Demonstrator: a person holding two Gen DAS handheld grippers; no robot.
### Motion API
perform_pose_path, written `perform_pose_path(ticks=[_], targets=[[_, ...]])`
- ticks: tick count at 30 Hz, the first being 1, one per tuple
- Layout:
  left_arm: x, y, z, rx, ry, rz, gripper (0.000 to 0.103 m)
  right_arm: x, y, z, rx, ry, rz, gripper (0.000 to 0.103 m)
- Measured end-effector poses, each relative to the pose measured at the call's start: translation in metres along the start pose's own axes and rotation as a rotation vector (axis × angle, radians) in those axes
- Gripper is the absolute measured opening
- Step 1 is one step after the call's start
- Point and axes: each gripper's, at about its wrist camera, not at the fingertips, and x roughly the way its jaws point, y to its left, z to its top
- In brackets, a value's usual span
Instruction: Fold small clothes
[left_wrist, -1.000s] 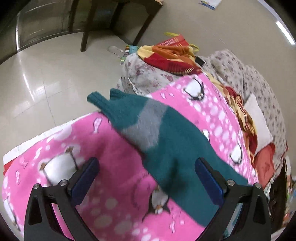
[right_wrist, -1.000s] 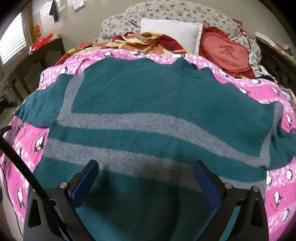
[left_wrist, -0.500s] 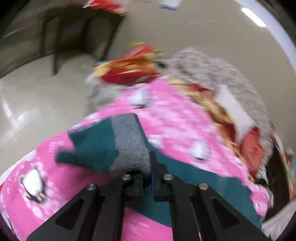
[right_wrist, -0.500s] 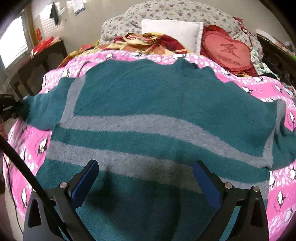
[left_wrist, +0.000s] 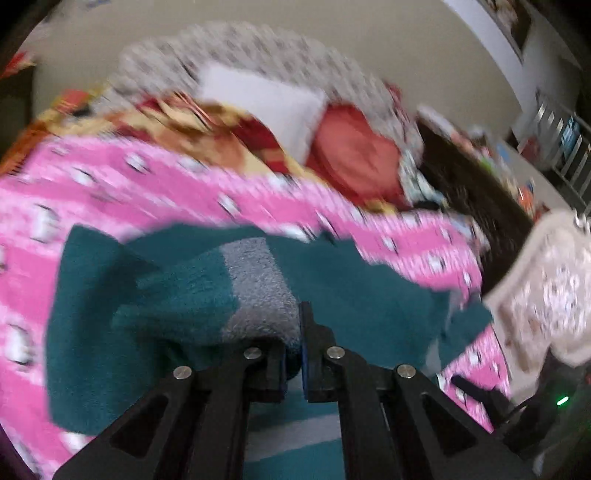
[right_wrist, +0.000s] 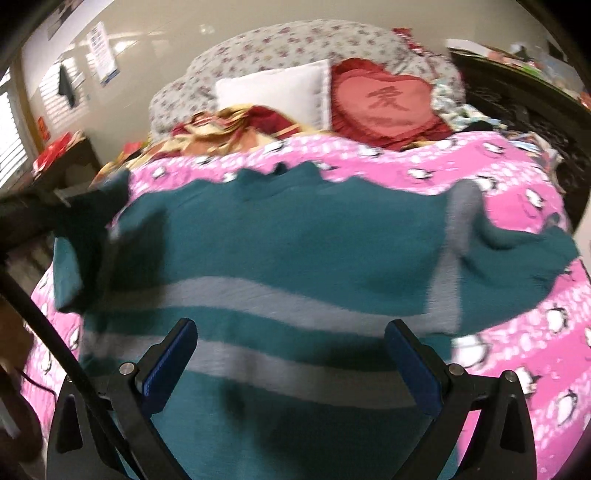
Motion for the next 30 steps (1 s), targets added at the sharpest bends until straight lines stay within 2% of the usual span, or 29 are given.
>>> perform_pose_path(ticks=[3,5,6,7,10,13,15,18,22,25,28,29,30], targets=[[0.041,-0.024,-0.020,0.077,0.134,-0.030,0.008,-0.003,-0.019,0.003,0.039,0.002,-0.038,0.103],[0.050,-0.037,-0.033,0.103,0.193,-0.038,0.025,-0.003,-0.027,0.003,0.056,0.006,-0.043,0.103],[0.049,-0.039,-0.036,0.108,0.206,-0.061,0.040,-0.003,-0.029,0.003,0.062,0.006,-0.043,0.103],[0.043,-0.037,-0.036,0.108,0.201,-0.087,0.052,-0.003,-0.031,0.003,0.063,0.005,-0.041,0.103],[0.002,-0.032,-0.028,0.124,0.129,-0.134,0.071,-0.002,-0.030,0.003,0.054,0.000,-0.042,0.103],[-0.042,-0.021,-0.019,0.162,0.030,-0.059,0.082,-0.001,-0.023,0.004,0.033,-0.006,-0.032,0.103],[-0.067,-0.003,-0.013,0.171,-0.026,0.027,0.082,0.001,-0.013,0.006,0.009,-0.006,-0.012,0.103],[-0.083,0.029,-0.008,0.132,-0.061,0.123,0.082,0.003,0.012,0.009,-0.061,-0.022,0.002,0.103],[-0.088,0.080,-0.010,0.009,-0.036,0.171,0.082,0.009,0.060,0.011,-0.226,-0.053,0.069,0.103],[-0.083,0.101,-0.013,-0.030,-0.018,0.220,0.082,0.022,0.099,0.003,-0.389,-0.075,0.082,0.103],[-0.076,0.112,-0.018,-0.049,0.007,0.227,0.082,0.042,0.131,-0.006,-0.554,-0.116,0.034,0.101],[-0.072,0.117,-0.019,-0.065,0.018,0.227,0.082,0.050,0.140,-0.010,-0.619,-0.135,-0.010,0.100],[-0.070,0.119,-0.020,-0.076,0.026,0.225,0.082,0.058,0.146,-0.012,-0.667,-0.155,-0.053,0.094]])
